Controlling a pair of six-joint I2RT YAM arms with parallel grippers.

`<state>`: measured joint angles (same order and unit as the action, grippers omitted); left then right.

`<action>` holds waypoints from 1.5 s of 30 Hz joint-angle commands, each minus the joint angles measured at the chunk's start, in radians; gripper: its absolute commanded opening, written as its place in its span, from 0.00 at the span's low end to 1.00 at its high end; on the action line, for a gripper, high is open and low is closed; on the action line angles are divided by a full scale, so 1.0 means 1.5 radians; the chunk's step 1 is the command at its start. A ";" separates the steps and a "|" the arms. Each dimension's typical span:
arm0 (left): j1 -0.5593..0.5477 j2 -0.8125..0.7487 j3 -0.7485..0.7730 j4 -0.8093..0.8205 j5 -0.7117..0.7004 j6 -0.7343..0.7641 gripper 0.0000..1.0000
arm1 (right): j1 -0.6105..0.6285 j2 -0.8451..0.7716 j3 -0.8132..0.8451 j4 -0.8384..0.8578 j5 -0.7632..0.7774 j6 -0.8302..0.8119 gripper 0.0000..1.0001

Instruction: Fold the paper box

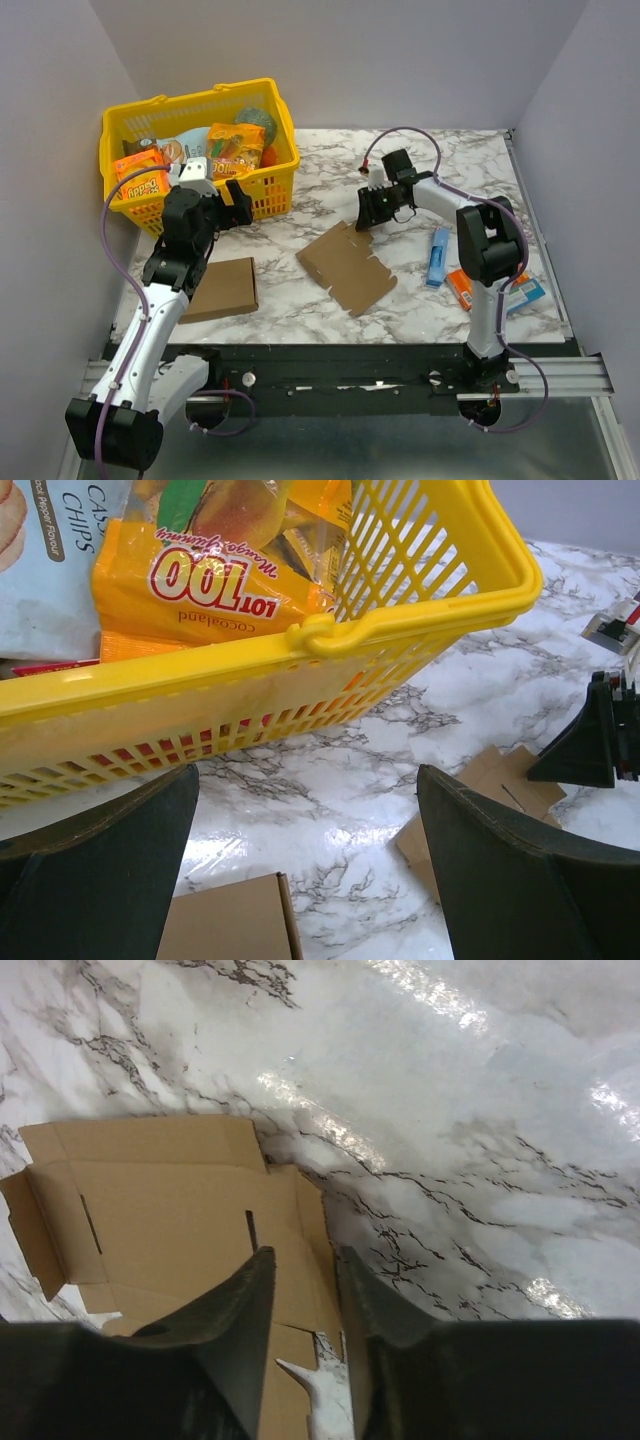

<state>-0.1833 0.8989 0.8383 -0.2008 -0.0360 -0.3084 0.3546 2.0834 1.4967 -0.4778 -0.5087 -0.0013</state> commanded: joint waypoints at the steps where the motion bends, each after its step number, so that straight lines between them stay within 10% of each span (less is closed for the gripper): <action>1: 0.003 -0.002 -0.005 0.029 0.043 -0.021 0.99 | 0.004 0.015 -0.012 -0.016 -0.035 -0.008 0.27; 5: 0.003 0.005 -0.002 0.041 0.077 -0.035 0.99 | 0.004 -0.017 -0.041 -0.008 -0.057 -0.002 0.01; 29: -0.189 0.209 0.012 0.151 0.131 -0.175 0.98 | 0.003 -0.656 -0.405 0.213 0.201 0.248 0.01; 45: -0.205 0.319 0.026 0.248 0.187 -0.204 0.81 | 0.003 -0.715 -0.420 0.221 0.177 0.273 0.01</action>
<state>-0.4854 1.3613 0.8448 0.1013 0.2031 -0.6086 0.3584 1.0176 0.8787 -0.1658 -0.2359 0.3935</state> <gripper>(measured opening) 0.861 0.012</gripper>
